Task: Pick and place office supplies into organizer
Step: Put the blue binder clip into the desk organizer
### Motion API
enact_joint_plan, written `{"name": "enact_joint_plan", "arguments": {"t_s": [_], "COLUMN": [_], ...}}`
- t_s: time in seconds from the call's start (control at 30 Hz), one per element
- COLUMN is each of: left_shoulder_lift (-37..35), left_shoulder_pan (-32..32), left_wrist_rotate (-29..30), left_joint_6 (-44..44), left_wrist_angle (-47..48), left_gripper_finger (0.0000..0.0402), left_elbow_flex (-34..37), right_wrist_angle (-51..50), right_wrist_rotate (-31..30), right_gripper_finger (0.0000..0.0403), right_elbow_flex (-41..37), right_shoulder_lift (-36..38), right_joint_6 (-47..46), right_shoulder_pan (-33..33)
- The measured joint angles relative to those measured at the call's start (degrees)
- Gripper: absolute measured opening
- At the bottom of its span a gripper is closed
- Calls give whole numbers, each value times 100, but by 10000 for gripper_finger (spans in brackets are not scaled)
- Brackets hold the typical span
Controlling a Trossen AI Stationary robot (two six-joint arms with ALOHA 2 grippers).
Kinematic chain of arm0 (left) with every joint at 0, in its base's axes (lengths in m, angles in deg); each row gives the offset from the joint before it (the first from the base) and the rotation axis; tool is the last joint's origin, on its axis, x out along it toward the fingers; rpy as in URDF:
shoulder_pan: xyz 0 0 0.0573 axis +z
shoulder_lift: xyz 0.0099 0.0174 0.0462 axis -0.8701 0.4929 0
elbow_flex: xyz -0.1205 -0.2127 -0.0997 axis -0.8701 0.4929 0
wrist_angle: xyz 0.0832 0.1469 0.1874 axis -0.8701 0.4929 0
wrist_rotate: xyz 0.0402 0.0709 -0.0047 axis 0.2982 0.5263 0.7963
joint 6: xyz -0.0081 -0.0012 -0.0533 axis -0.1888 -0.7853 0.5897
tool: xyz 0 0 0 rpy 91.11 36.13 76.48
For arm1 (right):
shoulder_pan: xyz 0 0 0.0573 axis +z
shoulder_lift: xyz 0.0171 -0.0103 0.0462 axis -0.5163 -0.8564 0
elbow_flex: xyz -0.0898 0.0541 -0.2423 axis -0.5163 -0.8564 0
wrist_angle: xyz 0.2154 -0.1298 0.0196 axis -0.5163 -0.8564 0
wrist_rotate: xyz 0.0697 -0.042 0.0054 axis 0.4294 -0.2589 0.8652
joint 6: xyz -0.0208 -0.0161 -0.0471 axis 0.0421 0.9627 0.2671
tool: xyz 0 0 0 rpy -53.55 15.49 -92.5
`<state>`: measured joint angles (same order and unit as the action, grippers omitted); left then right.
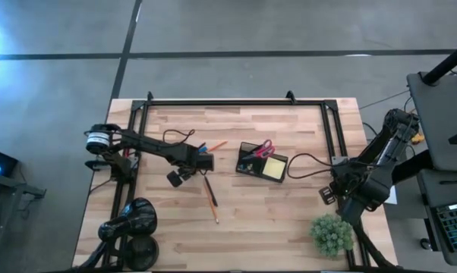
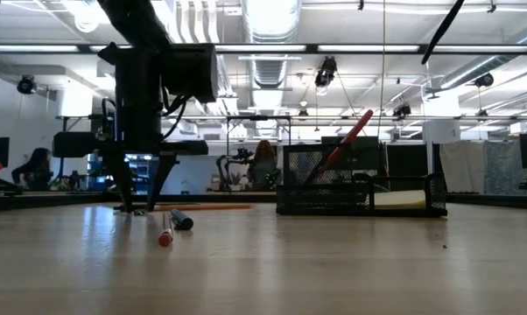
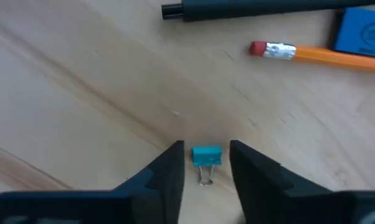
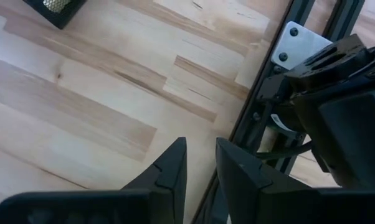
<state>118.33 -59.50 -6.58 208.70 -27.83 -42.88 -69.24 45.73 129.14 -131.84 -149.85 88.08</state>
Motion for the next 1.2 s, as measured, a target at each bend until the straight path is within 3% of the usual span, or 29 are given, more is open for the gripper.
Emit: {"name": "enact_joint_plan", "arguments": {"t_s": [0.17, 0.87, 1.2], "left_shoulder_lift": [59, 111, 91], "left_shoulder_pan": [1, -3, -8], "left_wrist_rotate": [-53, -276, -207], "left_joint_6": [-1, -168, -317], "left_wrist_angle": [-98, -105, -99], "left_gripper_finger": [80, 75, 31], "left_elbow_flex": [-22, -46, -69], "right_wrist_angle": [2, 2, 3], "right_wrist_rotate": [0, 1, 2], "right_gripper_finger": [77, 77, 77], "right_elbow_flex": [0, -4, -4], "right_shoulder_lift": [-4, 2, 2], "right_joint_6": [68, 246, 229], "right_shoulder_pan": [7, 11, 11]}}
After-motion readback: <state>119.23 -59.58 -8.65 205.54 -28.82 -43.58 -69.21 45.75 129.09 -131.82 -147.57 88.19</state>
